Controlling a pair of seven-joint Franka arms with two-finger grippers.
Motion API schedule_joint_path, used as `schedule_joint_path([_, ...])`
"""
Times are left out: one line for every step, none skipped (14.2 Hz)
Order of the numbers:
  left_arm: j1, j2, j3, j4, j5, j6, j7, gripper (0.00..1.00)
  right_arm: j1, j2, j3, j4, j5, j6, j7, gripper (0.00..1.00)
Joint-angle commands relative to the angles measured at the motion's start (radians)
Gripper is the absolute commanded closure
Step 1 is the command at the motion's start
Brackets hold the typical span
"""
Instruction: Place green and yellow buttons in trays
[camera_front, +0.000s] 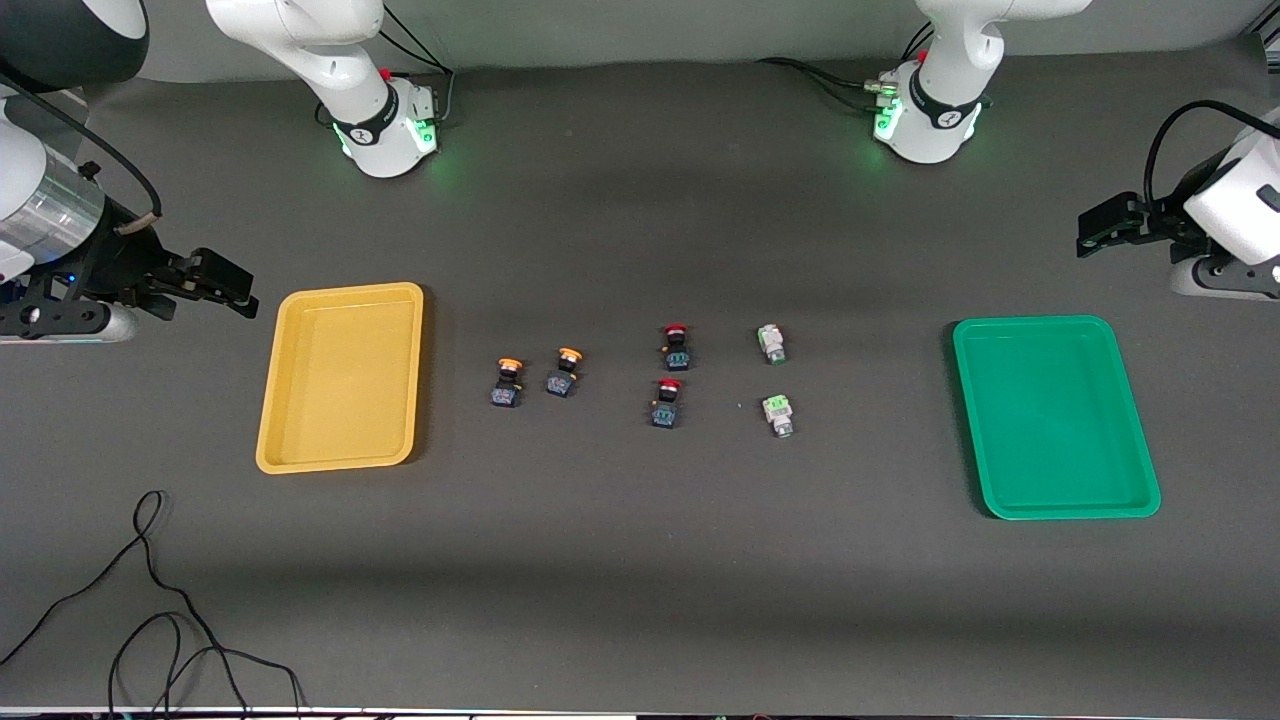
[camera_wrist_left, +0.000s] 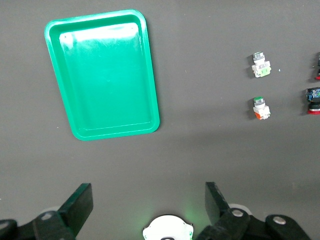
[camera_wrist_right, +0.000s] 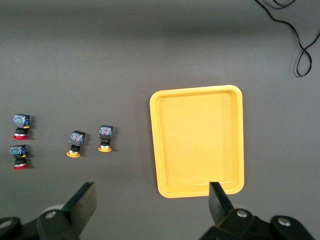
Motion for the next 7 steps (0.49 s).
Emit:
schedule_joint_path([-0.002, -0.005, 0.002, 0.006, -0.01, -0.006, -0.003, 0.0, 0.011, 0.0, -0.013, 0.005, -0.007, -0.015, -0.009, 0.0])
schedule_joint_path([-0.004, -0.005, 0.002, 0.006, -0.01, -0.006, -0.003, 0.0, 0.012, 0.005, -0.013, 0.012, -0.007, -0.014, -0.009, 0.0])
schedule_joint_path([-0.003, -0.003, 0.002, 0.006, -0.009, -0.005, -0.003, 0.0, 0.012, 0.009, -0.013, 0.017, -0.009, -0.014, -0.009, 0.0])
schedule_joint_path([-0.003, -0.005, 0.002, 0.006, -0.009, -0.003, -0.001, 0.0, 0.012, 0.01, -0.013, 0.017, -0.009, -0.014, -0.007, 0.0])
schedule_joint_path([-0.003, -0.003, 0.002, 0.006, -0.009, -0.003, 0.0, 0.0, 0.014, 0.008, -0.013, 0.015, -0.009, -0.014, -0.007, 0.0])
schedule_joint_path([-0.004, -0.005, 0.002, 0.006, -0.009, -0.002, 0.0, 0.0, 0.014, 0.01, -0.013, 0.017, -0.007, -0.014, -0.007, 0.0])
schedule_joint_path([-0.004, -0.005, 0.002, 0.008, -0.009, -0.002, 0.0, 0.0, 0.015, 0.008, -0.013, 0.015, -0.007, -0.014, -0.007, 0.0])
